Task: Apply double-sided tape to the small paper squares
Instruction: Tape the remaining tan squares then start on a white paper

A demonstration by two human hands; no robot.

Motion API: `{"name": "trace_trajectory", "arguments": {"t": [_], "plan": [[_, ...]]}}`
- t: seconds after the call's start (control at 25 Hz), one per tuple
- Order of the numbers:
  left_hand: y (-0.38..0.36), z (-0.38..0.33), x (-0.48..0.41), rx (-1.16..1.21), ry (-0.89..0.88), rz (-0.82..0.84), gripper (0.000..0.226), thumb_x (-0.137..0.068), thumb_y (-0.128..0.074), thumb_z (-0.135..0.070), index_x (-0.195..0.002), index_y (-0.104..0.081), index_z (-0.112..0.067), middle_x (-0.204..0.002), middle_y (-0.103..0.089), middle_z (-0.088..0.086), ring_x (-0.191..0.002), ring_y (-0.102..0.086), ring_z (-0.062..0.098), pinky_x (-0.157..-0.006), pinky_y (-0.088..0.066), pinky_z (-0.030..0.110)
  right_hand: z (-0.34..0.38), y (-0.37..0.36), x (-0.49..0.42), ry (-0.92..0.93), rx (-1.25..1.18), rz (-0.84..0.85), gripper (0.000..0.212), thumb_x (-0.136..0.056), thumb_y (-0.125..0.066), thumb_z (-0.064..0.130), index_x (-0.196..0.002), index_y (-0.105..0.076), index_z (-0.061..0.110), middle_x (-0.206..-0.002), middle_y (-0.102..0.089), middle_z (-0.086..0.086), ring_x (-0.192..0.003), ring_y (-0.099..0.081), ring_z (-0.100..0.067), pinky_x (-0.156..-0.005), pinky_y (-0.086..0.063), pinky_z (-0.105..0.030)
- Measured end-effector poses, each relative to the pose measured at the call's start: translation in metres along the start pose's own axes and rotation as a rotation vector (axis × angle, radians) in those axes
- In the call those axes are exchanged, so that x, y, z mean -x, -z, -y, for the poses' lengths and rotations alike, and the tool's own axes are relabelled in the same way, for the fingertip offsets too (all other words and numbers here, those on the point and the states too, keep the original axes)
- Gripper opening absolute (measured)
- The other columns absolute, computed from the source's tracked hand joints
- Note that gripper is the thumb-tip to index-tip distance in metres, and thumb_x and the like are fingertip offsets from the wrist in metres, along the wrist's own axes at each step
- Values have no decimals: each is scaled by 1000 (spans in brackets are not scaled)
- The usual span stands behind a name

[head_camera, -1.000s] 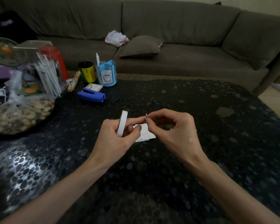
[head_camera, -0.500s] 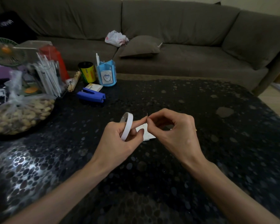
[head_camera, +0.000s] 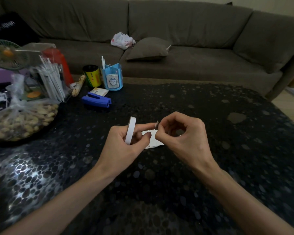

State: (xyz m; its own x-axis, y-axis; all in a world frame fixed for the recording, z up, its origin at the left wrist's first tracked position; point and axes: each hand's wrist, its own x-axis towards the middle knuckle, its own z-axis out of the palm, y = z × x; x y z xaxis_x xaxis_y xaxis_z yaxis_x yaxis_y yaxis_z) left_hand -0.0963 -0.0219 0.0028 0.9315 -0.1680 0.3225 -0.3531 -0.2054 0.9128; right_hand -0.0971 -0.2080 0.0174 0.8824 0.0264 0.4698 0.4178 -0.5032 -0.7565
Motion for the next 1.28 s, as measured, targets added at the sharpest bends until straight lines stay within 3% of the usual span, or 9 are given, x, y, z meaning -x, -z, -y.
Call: {"name": "trace_trajectory", "arguments": {"t": [0.16,0.4,0.56,0.64,0.8,0.96,1.08,1.2,1.28], "plan": [[1,0,0,26,24,13,31,-95,-71,-7,-118,-77,-27,-61,-64,3,-60,-60,31,-64,-54,20,-1,-1,1,28,-3,28,11,-87,-81,15,-97,-77,19,-86,-74,12,-83,-72,-7,-75,-58,-18],[-1,1,3,-37,12,33,37,-95,-70,-10,-122,-72,-36,-63,-64,9,-56,-58,29,-60,-53,32,-1,0,1,38,27,23,11,-88,-79,17,-99,-78,18,-88,-75,13,-84,-72,-4,-76,-59,-19],[-2,4,4,-80,-11,31,34,-94,-72,-9,-122,-74,-29,-60,-62,-3,-52,-53,7,-58,-46,15,-1,-1,2,67,85,21,13,-88,-78,20,-101,-79,18,-90,-75,13,-85,-72,-2,-77,-60,-19],[-2,5,4,-87,-8,30,32,-94,-72,-8,-121,-75,-26,-58,-61,-10,-52,-55,4,-59,-46,12,-1,-1,2,76,100,18,12,-88,-78,19,-101,-79,18,-90,-75,13,-85,-71,-2,-78,-60,-18],[-3,4,5,-73,-18,35,36,-94,-71,-6,-123,-74,-26,-58,-61,-8,-51,-54,6,-58,-46,14,-1,-2,2,83,108,19,10,-87,-79,17,-96,-77,20,-86,-73,14,-83,-71,-3,-76,-60,-21],[-1,2,2,-20,-7,17,34,-95,-70,-7,-118,-77,-31,-61,-62,4,-56,-57,28,-64,-56,34,-1,-2,2,46,32,11,10,-85,-80,12,-91,-76,19,-81,-73,12,-80,-72,-8,-73,-59,-21],[0,0,0,19,16,-5,29,-95,-71,-8,-113,-79,-30,-60,-61,4,-56,-53,19,-60,-50,23,-2,-2,1,5,-49,22,11,-85,-80,11,-89,-77,20,-81,-74,12,-80,-73,-10,-73,-57,-19],[0,-5,1,55,38,-9,26,-94,-72,-11,-112,-80,-28,-67,-66,12,-64,-62,32,-68,-57,33,-2,-2,2,17,-72,29,10,-88,-80,12,-93,-77,19,-84,-74,12,-82,-73,-11,-73,-58,-21],[1,-7,1,95,64,-66,19,-91,-75,-16,-106,-81,-26,-74,-73,8,-73,-70,28,-72,-60,30,-2,-3,2,26,-88,31,7,-90,-80,15,-95,-76,19,-84,-74,11,-82,-73,-12,-73,-59,-22]]}}
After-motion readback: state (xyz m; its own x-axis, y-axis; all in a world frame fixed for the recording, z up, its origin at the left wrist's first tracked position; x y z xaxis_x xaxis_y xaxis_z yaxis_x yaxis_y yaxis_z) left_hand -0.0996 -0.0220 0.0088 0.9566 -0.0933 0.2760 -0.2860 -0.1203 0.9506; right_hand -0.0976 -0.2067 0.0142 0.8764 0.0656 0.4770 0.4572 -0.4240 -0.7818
